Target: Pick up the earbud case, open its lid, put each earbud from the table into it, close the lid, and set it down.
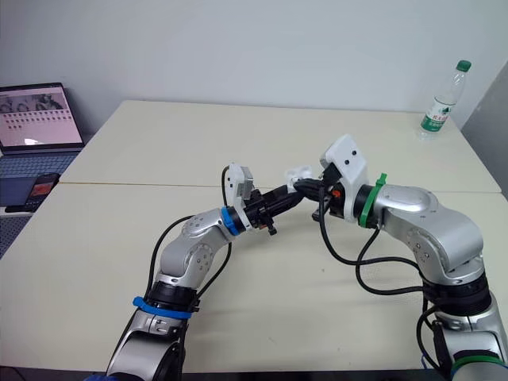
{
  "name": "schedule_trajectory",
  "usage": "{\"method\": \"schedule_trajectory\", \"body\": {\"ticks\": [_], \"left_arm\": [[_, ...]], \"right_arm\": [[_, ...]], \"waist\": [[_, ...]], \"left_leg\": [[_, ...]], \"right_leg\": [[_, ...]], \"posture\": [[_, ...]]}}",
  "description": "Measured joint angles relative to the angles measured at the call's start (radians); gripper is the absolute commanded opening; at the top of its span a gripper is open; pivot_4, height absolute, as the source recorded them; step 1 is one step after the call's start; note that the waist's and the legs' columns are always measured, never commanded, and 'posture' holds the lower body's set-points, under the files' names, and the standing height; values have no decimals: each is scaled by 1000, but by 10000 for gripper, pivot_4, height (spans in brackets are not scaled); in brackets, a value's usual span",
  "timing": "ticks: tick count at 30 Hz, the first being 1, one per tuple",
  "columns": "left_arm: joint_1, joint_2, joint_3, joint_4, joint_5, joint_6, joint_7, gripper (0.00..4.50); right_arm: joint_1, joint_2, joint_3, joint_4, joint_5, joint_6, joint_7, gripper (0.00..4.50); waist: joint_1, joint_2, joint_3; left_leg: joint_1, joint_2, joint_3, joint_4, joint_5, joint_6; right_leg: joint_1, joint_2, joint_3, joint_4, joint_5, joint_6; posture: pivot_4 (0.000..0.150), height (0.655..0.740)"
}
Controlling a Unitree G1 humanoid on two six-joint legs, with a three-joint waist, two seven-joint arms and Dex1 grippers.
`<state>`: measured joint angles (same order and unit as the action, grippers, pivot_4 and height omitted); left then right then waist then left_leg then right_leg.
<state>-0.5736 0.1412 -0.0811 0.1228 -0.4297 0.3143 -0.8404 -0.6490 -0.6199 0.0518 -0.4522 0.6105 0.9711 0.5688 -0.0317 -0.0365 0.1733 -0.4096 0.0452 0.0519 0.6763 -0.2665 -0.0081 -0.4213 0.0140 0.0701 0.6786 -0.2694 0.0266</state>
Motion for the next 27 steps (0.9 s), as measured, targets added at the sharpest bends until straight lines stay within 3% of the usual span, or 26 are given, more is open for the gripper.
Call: {"method": "schedule_trajectory", "body": {"ticks": [9, 16, 22, 27], "left_arm": [[0, 1, 0, 0, 0, 0, -1, 7949], [0, 11, 3, 0, -14, 4, -26, 7949], [1, 51, 13, -21, -151, 128, -149, 7949], [0, 118, 13, -46, -268, 278, -268, 7949]], "right_arm": [[0, -16, -25, -1, 31, 6, 25, 477], [-23, -36, -182, 52, 140, 16, 71, 477], [-24, -41, -300, 233, 163, 17, 74, 477], [72, -77, -303, 317, 223, 62, 198, 477]], "waist": [[0, 0, 0], [0, 0, 0], [0, 0, 0], [0, 0, 0]], "left_leg": [[0, 0, 0, 0, 0, 0], [0, 0, 0, 0, 0, 0], [0, 0, 0, 0, 0, 0], [0, 0, 0, 0, 0, 0]], "right_leg": [[0, 0, 0, 0, 0, 0], [0, 0, 0, 0, 0, 0], [0, 0, 0, 0, 0, 0], [0, 1, -1, 0, 0, 0]], "posture": [[1500, 7362], [1500, 7362], [1500, 7362], [1500, 7362]]}}
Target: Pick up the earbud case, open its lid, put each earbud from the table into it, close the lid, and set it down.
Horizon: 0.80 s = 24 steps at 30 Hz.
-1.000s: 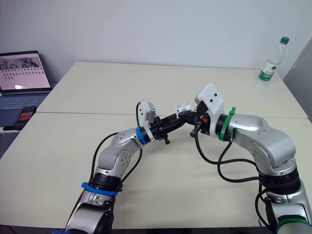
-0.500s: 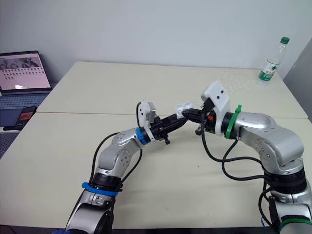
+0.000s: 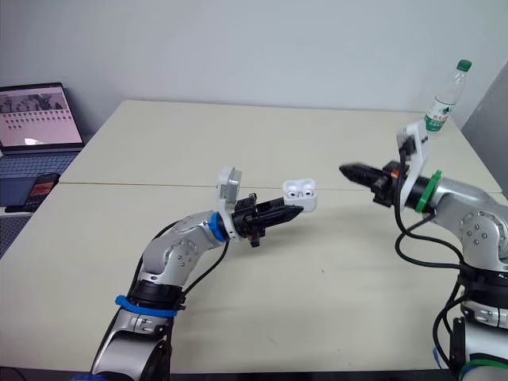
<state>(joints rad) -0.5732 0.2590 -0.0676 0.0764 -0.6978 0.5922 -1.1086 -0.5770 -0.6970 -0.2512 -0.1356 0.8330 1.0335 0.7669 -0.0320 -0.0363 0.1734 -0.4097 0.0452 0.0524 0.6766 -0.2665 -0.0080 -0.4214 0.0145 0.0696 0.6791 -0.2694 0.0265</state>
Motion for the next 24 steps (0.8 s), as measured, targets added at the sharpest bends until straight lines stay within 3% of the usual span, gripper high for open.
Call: {"method": "schedule_trajectory", "body": {"ticks": [6, 14, 24], "left_arm": [[-17, 52, -15, 1, -53, 130, -104, 7949], [-29, 64, -49, 13, -45, 145, -175, 7949], [-28, 64, -72, 16, -22, 142, -192, 7949]], "right_arm": [[14, -8, 50, 24, 77, 71, 134, 477], [18, -5, 117, 19, 94, 95, 191, 477], [17, -5, 58, -41, 272, 152, 214, 477]], "waist": [[-1, 0, 0], [0, 0, 0], [0, 0, 0]], "left_leg": [[1, 0, -1, 0, 0, 0], [0, 0, 0, 1, 0, 0], [0, 0, -1, 1, 0, 0]], "right_leg": [[0, 1, -1, 1, 0, 0], [0, 0, -1, 0, 0, 0], [0, 0, -1, 0, 0, 0]], "posture": [[1500, 7362], [1500, 7362], [1500, 7362]]}}
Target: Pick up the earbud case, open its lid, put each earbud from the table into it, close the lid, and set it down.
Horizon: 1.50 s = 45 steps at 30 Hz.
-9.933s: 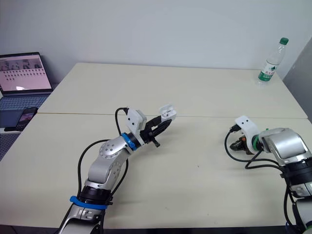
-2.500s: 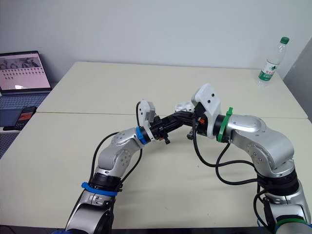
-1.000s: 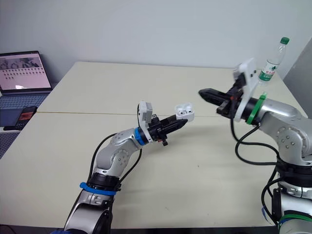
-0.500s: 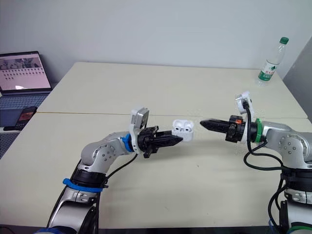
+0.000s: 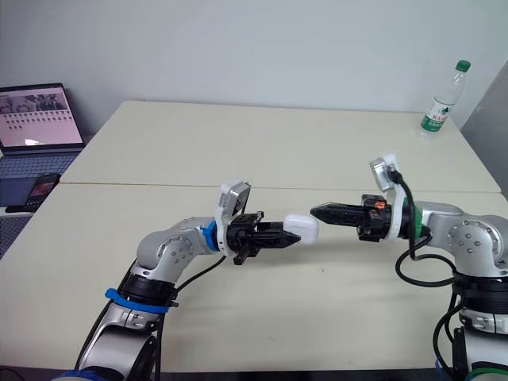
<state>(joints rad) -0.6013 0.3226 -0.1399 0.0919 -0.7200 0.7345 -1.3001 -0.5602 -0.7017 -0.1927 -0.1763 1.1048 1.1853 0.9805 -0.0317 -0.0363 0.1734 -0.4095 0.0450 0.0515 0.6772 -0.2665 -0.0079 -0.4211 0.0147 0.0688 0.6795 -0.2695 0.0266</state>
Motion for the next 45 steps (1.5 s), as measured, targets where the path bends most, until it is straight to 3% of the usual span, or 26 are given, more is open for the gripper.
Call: {"method": "schedule_trajectory", "body": {"ticks": [4, 10, 16, 20, 28, 39, 40, 45], "left_arm": [[0, 4, -9, 0, 3, 3, 0, 7949], [1, 3, -25, 25, 67, 17, 66, 7949], [0, -23, -143, 99, 340, -87, 312, 7949], [-33, -63, -129, 146, 343, -16, 361, 7949], [-137, -118, -77, 267, 311, 183, 419, 7949], [-111, -64, -58, 191, 291, 225, 392, 42769], [-103, -50, -58, 169, 288, 230, 390, 44624], [3, 65, -46, 22, 284, 201, 372, 44624]], "right_arm": [[1, -15, -27, -26, 66, 10, 17, 477], [29, -19, -33, -21, 24, -28, -52, 477], [139, -35, -21, -51, -115, -131, -127, 477], [221, -42, -3, -107, -257, -249, -179, 477], [380, -36, -9, -190, -359, -361, -239, 477], [509, -26, -48, -239, -368, -394, -269, 0], [518, -26, -50, -239, -381, -407, -270, 0], [576, -21, -59, -227, -475, -556, -260, 0]], "waist": [[0, 0, 0], [0, 0, 0], [3, 0, 0], [2, 0, 0], [2, 0, 0], [1, 0, 0], [1, 0, 0], [-1, 1, -1]], "left_leg": [[0, 0, 0, 0, 0, 0], [0, 0, -1, 0, 0, 0], [-2, 0, -1, 0, 0, 0], [-3, 0, -2, 1, 0, 0], [-3, -1, -3, 1, 0, 0], [-2, 0, -3, 2, 0, 0], [-2, 0, -3, 1, 0, 0], [0, 0, -2, 1, 0, 0]], "right_leg": [[0, 0, 0, 0, 0, 0], [0, 0, 1, 0, 0, 0], [-1, -1, 1, 0, 0, 0], [-1, 0, 0, 0, 0, 0], [-1, 0, -1, 0, 0, 1], [0, 0, 0, 1, 0, 0], [0, 0, 0, 1, 0, 0], [0, 0, 1, 1, 0, 0]], "posture": [[1500, 7362], [1500, 7362], [1500, 7362], [1500, 7362], [1500, 7362], [1500, 7362], [1500, 7362], [1500, 7362]]}}
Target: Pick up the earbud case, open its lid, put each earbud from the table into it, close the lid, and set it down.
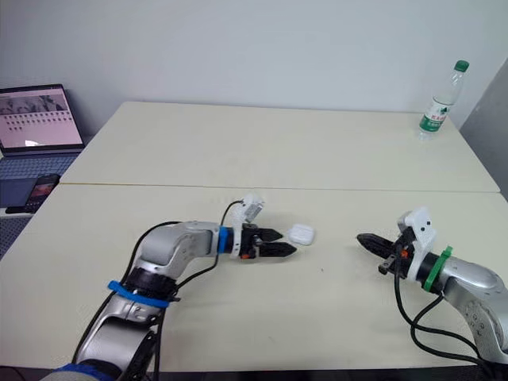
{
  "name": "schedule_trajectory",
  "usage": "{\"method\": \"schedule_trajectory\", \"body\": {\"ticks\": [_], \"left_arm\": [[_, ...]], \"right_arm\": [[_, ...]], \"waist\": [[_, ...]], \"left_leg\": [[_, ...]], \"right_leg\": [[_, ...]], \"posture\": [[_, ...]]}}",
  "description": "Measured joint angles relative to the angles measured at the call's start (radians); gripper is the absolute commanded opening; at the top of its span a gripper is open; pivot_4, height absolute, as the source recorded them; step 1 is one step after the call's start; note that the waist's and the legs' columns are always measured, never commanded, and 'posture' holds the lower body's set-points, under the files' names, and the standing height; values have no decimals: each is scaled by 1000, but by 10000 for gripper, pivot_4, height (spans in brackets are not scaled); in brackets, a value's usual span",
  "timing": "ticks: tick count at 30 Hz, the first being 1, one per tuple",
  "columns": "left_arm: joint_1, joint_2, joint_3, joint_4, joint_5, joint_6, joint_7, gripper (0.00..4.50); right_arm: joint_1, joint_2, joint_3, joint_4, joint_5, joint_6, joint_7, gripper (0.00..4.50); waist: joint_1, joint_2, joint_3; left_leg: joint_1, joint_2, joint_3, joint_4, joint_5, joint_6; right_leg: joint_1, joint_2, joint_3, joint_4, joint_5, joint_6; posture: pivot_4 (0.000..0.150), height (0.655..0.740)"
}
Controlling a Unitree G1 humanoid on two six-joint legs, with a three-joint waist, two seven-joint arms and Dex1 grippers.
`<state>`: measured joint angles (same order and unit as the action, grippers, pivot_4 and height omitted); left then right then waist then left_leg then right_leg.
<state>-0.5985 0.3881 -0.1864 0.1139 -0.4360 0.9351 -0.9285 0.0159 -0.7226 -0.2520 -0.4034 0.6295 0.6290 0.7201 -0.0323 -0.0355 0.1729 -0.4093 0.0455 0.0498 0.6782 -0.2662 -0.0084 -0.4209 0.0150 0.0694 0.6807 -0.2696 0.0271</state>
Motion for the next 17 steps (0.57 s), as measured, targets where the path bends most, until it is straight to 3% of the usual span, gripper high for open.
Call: {"method": "schedule_trajectory", "body": {"ticks": [3, 6, 12, 16, 17], "left_arm": [[89, 42, 21, -80, 7, -101, -6, 44624], [189, 67, 59, -149, 36, -266, 3, 45000], [348, 89, 112, -223, 86, -559, 0, 45000], [437, 121, 115, -237, 106, -654, -6, 45000], [453, 126, 115, -241, 109, -671, -8, 45000]], "right_arm": [[30, 3, 0, 21, -46, -71, 11, 0], [78, 4, 0, 66, -88, -148, 49, 6117], [156, -6, 3, 174, -189, -345, 142, 28008], [188, -10, 29, 251, -264, -462, 186, 43109], [193, -8, 35, 262, -267, -473, 195, 44568]], "waist": [[2, 0, 0], [4, 0, 0], [4, 0, 0], [3, 0, 0], [3, 0, 0]], "left_leg": [[1, 0, 1, 0, 0, 0], [1, -1, 2, 0, 0, 0], [3, -1, 4, 0, 0, 0], [8, 1, 7, 0, 0, 0], [11, 1, 6, 0, 0, 0]], "right_leg": [[1, -1, 1, 0, 0, 0], [1, -2, 1, 0, 0, 0], [2, -2, 2, 0, 0, 0], [6, -2, 2, 0, 0, 0], [9, -2, 2, 0, -1, 1]], "posture": [[1500, 7362], [1500, 7362], [1500, 7362], [1500, 7362], [1500, 7362]]}}
